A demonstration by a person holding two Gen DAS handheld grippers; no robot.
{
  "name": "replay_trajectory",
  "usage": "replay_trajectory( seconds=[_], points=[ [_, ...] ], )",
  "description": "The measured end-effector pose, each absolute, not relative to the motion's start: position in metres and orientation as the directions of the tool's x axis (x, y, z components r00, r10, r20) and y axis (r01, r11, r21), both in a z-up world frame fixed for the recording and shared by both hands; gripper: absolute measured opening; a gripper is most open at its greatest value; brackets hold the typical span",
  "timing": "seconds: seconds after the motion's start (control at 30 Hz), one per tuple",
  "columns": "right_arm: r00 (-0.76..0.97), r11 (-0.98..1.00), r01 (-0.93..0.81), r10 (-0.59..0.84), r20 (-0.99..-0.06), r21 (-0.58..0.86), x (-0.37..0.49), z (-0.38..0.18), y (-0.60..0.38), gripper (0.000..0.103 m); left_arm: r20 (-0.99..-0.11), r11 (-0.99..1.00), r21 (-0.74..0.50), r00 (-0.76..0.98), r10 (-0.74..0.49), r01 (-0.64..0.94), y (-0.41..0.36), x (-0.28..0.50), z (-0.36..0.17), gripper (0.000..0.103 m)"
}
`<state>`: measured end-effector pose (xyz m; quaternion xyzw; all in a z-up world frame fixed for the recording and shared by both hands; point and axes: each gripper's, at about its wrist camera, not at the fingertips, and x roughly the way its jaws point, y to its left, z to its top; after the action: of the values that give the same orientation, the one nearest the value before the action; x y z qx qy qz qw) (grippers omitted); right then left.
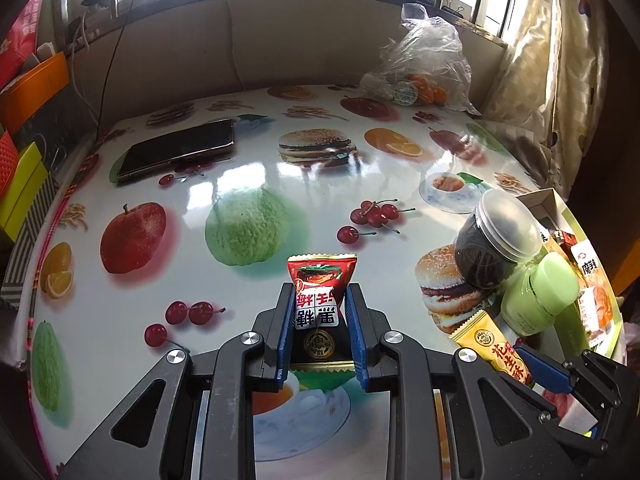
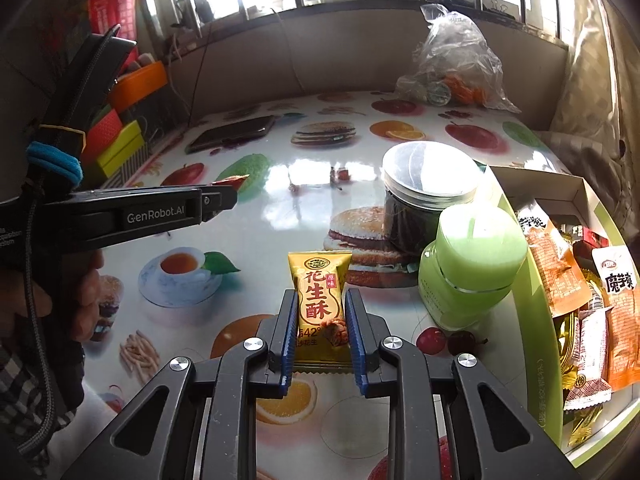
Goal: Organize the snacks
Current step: 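Carry the red-black packet with the left tool while the right carries the yellow packet into the box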
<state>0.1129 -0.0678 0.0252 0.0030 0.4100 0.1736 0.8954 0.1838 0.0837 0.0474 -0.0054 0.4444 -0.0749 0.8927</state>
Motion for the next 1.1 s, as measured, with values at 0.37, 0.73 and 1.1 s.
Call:
replay_trajectory(
  seconds=[0.37, 0.73, 1.1],
  points=[
    [0.658, 0.944, -0.289, 0.315, -0.684, 0.157, 0.098, 0.055, -0.086, 0.022, -0.760, 0.985, -0.056, 0.633, -0.148, 0.163, 0.060, 0.165, 0.081, 0.026],
    [0.716, 0.964, -0.212, 0.264, -0.646, 0.159, 0.083, 0.080, -0.132, 0.022, -0.739, 0.971, -0.055, 0.645, -0.197, 0.233, 0.016, 0.153, 0.105, 0.026],
    [0.748, 0.981, -0.113, 0.187, -0.637, 0.156, 0.072, 0.088, -0.185, 0.022, -0.735, 0.946, -0.065, 0.626, -0.260, 0.318, -0.040, 0.148, 0.112, 0.026]
  ],
)
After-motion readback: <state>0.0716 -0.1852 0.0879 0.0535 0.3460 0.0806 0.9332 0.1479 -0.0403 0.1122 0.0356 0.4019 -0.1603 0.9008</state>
